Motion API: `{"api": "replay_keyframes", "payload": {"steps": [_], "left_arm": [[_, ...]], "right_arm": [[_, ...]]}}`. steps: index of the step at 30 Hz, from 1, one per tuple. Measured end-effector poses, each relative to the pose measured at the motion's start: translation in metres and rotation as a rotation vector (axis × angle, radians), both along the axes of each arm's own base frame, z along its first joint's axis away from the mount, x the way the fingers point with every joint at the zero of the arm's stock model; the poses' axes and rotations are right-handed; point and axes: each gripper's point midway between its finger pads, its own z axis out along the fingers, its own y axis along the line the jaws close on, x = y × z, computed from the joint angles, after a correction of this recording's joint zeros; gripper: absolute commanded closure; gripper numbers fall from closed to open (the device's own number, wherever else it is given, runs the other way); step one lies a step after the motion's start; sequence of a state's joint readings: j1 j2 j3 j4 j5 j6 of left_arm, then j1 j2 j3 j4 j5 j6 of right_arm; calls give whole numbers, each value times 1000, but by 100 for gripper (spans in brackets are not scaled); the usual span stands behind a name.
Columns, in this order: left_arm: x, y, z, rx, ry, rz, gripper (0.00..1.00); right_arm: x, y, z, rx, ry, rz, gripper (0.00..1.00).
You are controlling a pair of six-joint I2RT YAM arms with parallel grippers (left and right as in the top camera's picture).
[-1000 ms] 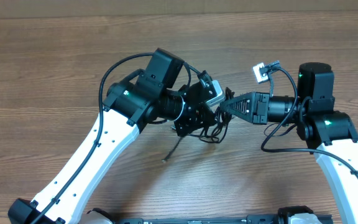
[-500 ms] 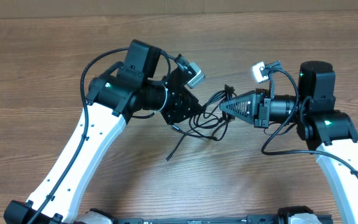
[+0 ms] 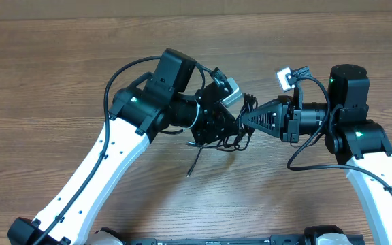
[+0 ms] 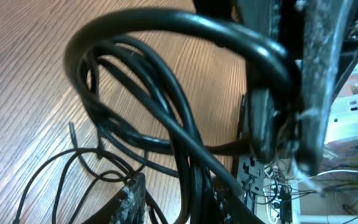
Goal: Untangle cables
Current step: 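Hold the cables with both grippers and pull them apart sideways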
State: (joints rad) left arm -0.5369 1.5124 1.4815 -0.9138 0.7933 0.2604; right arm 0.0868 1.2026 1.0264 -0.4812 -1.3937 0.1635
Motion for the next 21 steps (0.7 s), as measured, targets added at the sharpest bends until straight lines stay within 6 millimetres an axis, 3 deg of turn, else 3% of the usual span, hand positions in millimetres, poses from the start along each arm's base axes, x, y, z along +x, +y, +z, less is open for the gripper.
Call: {"api": "replay_keyframes", "payload": {"steps": [14, 21], "left_arm": [[20, -14, 21, -84, -63, 52, 80], [35, -10, 16, -48, -9, 181, 84]], "right_arm": [[-6, 1, 5, 26, -1, 38, 96], [-6, 1, 10, 39, -51, 53, 96]]}}
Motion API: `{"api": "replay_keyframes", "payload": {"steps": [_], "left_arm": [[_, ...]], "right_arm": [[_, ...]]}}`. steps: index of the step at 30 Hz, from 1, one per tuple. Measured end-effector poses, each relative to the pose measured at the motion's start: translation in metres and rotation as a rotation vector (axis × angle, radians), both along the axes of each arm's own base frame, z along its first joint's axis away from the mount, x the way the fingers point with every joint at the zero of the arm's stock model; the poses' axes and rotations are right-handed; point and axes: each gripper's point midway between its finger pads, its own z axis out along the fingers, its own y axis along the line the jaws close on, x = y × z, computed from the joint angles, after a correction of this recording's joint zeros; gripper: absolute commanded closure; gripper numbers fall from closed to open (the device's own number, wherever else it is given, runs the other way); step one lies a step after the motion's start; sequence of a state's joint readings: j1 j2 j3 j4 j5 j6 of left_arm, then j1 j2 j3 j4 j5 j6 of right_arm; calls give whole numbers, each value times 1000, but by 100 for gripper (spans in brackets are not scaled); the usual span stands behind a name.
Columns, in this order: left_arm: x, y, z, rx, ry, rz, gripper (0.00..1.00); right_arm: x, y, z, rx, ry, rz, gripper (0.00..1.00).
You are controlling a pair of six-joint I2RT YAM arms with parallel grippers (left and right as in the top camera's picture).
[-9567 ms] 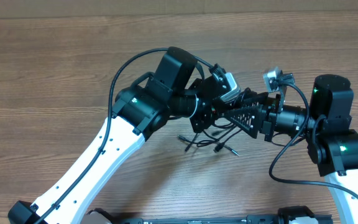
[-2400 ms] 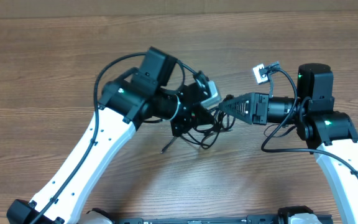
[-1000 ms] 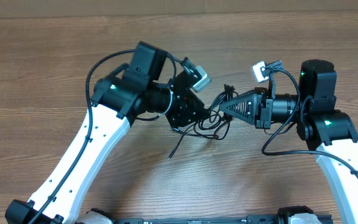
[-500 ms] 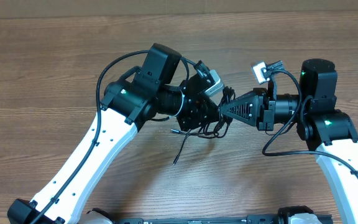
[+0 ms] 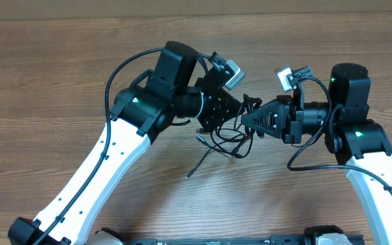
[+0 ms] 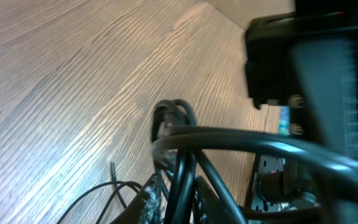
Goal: Untangle cables
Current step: 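Hold the cables with both grippers and pull them apart sideways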
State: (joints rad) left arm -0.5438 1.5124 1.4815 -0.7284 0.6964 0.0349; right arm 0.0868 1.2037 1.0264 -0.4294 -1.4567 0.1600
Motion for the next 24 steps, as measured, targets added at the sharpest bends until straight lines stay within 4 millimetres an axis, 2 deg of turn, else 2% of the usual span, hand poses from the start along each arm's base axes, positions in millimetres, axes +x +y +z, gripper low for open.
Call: {"api": "replay_keyframes", "payload": {"steps": [10, 15, 19, 24], "left_arm": [[4, 3, -3, 16, 24, 43, 83], [5, 4, -5, 26, 24, 52, 88], [7, 3, -15, 42, 57, 58, 96], [10, -3, -36, 69, 122, 57, 96]], "right_arm": [[-3, 0, 12, 34, -104, 46, 96], [-1, 1, 20, 43, -203, 53, 96], [1, 1, 27, 49, -296, 53, 96], [4, 1, 36, 55, -414, 52, 96]]}}
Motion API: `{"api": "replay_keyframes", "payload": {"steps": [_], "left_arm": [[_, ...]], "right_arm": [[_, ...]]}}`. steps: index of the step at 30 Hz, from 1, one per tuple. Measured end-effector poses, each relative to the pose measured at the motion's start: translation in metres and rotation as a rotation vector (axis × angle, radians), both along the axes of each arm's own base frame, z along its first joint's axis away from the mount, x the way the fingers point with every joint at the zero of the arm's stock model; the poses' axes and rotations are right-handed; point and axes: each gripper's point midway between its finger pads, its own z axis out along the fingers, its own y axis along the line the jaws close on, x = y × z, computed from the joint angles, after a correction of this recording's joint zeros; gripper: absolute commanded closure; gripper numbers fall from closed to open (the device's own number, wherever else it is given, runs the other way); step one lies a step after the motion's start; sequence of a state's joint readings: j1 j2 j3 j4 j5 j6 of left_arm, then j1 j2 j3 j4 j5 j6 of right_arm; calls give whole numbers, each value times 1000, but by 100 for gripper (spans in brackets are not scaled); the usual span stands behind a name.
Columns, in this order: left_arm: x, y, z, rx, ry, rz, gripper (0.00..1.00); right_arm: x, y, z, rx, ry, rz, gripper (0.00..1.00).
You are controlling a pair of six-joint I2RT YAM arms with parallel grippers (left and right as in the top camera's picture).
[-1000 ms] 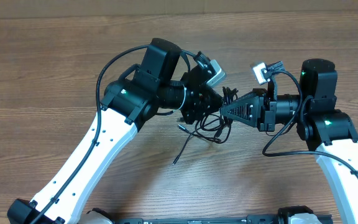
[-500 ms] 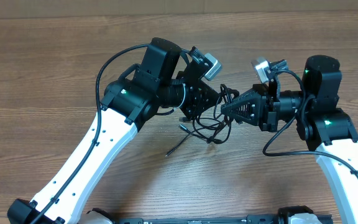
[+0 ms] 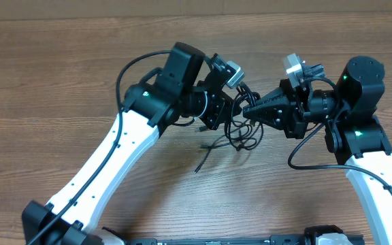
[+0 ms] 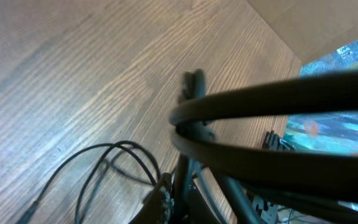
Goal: Untangle cables
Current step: 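Hold the cables with both grippers and pull them apart sideways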
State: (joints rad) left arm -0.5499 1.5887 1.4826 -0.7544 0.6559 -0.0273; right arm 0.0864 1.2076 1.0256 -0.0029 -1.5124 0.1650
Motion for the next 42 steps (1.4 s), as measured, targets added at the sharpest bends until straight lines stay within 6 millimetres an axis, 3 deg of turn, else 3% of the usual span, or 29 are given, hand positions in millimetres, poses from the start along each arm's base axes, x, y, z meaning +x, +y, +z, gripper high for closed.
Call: {"api": "replay_keyframes", "payload": {"steps": [5, 14, 27, 42], "left_arm": [[1, -6, -10, -7, 37, -21, 96], [2, -6, -9, -16, 41, -20, 96], [38, 35, 13, -165, 107, 72, 96], [32, 37, 20, -221, 177, 56, 96]], "right_arm": [[1, 0, 4, 5, -57, 0, 96], [1, 0, 7, 8, -95, 3, 96], [1, 0, 14, 16, -189, 2, 96], [0, 0, 30, 35, -411, 2, 96]]}}
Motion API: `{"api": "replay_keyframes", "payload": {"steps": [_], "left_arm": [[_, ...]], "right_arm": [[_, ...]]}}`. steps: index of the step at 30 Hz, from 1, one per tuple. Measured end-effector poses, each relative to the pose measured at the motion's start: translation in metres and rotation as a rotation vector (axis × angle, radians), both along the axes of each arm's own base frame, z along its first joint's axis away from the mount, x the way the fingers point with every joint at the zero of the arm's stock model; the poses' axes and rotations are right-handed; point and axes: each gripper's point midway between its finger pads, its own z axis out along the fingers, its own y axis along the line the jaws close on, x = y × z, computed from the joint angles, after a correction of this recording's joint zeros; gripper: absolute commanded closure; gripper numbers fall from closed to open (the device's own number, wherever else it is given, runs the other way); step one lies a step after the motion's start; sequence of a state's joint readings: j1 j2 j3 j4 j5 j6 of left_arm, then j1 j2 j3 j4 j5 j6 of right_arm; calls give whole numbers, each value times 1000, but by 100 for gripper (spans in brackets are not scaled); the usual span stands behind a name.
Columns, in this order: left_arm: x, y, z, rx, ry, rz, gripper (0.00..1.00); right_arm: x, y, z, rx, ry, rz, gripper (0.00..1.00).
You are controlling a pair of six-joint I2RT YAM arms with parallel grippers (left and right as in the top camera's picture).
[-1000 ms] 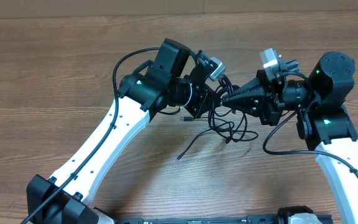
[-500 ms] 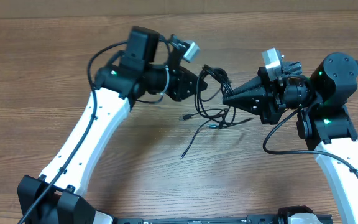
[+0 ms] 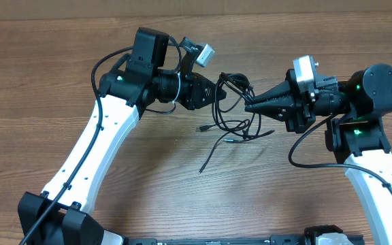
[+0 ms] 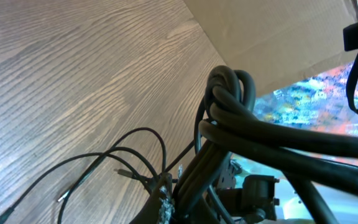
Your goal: Untangle cables
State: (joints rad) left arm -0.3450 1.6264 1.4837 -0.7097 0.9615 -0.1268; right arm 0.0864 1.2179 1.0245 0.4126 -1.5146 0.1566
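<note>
A tangle of black cables [image 3: 229, 101] hangs above the wooden table between both grippers. My left gripper [image 3: 211, 92] is shut on its left side. In the left wrist view a thick cable bundle [image 4: 241, 118] runs up from the fingers [image 4: 165, 200]. My right gripper [image 3: 248, 107] points left, with its fingertips closed to a point on the right side of the tangle. Thin loose strands [image 3: 235, 131] droop onto the table. One free end [image 3: 201, 168] trails toward the front, and the thin strands [image 4: 114, 163] lie on the wood below.
The wooden table [image 3: 60, 47] extends all round. A cardboard wall [image 4: 272, 31] stands behind the far edge. Each arm's own black cable loops beside it, near the left arm [image 3: 104, 61] and the right arm [image 3: 305, 146].
My left gripper has moved left and toward the far edge with the cables in it. The right gripper sits slightly further right. The tangle is drawn out wider between them, and its loose strands have spread.
Both grippers were close together on a tight clump low over the table. The left gripper then stood higher and further back, still on the clump. By now the two grippers are apart and the clump has loosened into separate loops and strands.
</note>
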Motion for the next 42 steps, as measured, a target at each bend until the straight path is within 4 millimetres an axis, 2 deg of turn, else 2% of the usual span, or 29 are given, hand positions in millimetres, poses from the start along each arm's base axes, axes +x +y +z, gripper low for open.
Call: {"api": "replay_keyframes", "payload": {"steps": [7, 14, 19, 30, 37, 42], "left_arm": [[-5, -7, 8, -48, 53, -11, 96], [-28, -42, 16, -88, 35, -115, 96], [-30, -59, 26, -125, -30, -153, 96], [-2, -48, 14, -49, -24, 2, 96], [13, -33, -11, 91, -6, 139, 96], [23, -23, -18, 142, -16, 201, 96]], "right_arm": [[-2, 0, 5, 5, -79, 6, 96], [-5, 0, 4, 0, -80, 21, 96], [-2, 0, -1, -4, -22, 21, 96], [3, 0, -5, -6, -5, 22, 96], [9, 1, -9, -4, 11, 11, 96], [14, 2, -10, -1, 21, -1, 96]]}}
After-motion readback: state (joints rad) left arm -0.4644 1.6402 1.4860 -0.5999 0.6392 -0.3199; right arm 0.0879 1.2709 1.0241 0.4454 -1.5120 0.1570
